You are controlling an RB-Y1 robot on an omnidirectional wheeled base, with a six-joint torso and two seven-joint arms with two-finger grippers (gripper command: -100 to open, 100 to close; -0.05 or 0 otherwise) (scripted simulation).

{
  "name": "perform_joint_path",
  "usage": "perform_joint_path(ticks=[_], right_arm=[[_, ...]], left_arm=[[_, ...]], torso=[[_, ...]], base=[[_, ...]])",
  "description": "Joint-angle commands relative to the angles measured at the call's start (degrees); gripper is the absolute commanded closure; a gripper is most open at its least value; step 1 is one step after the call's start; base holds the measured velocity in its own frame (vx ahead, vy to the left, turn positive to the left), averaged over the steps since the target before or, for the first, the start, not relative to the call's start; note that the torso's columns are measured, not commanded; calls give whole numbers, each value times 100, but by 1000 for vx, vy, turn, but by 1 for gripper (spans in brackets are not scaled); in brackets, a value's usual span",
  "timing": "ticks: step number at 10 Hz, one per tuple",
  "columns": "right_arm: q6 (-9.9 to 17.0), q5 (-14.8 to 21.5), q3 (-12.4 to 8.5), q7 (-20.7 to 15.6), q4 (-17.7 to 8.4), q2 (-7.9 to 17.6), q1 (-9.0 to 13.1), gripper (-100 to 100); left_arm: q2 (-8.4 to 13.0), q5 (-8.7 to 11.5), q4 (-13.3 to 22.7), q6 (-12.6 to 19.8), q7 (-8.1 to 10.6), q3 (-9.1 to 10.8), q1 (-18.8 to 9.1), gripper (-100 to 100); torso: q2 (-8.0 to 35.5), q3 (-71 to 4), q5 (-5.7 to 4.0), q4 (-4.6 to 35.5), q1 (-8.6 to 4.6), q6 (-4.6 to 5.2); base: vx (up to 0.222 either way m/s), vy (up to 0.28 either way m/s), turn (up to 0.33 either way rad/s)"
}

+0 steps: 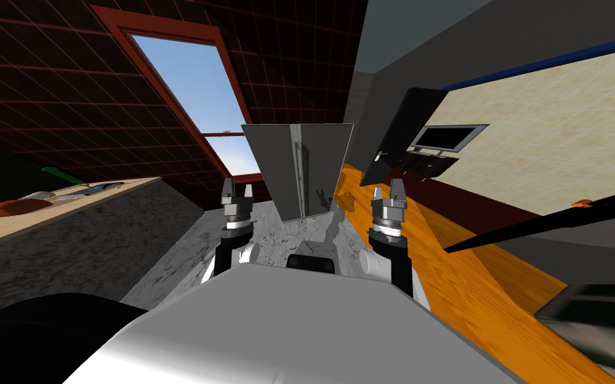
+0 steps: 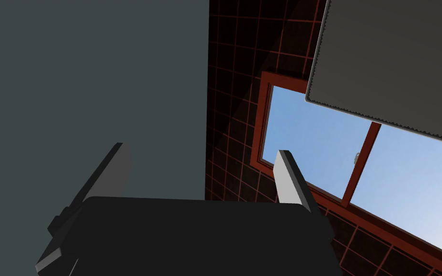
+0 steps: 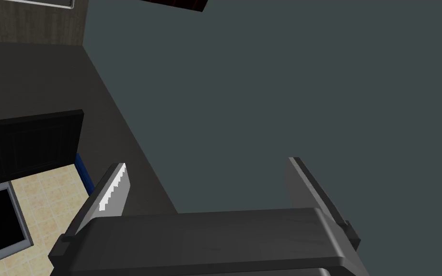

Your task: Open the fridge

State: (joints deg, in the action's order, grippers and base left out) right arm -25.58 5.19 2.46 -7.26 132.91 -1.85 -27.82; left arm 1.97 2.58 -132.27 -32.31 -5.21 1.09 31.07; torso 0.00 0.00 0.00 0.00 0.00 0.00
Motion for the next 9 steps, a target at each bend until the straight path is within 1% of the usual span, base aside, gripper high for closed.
perform_joint_path(ticks=[1, 3, 9], right_arm=[[0, 0, 0, 0, 0, 0, 0, 0], [0, 0, 0, 0, 1, 0, 0, 0], [-1, 0, 0, 0, 2, 0, 0, 0]], left_arm=[[0, 0, 0, 0, 0, 0, 0, 0], [0, 0, -1, 0, 0, 0, 0, 0], [0, 0, -2, -1, 0, 0, 0, 0]], torso=[[232, -467, 0, 235, 0, 0], [1003, -2014, 0, 1006, 0, 0], [3539, -7073, 0, 3537, 0, 0]], base=[[0, 0, 0], [0, 0, 0], [0, 0, 0]])
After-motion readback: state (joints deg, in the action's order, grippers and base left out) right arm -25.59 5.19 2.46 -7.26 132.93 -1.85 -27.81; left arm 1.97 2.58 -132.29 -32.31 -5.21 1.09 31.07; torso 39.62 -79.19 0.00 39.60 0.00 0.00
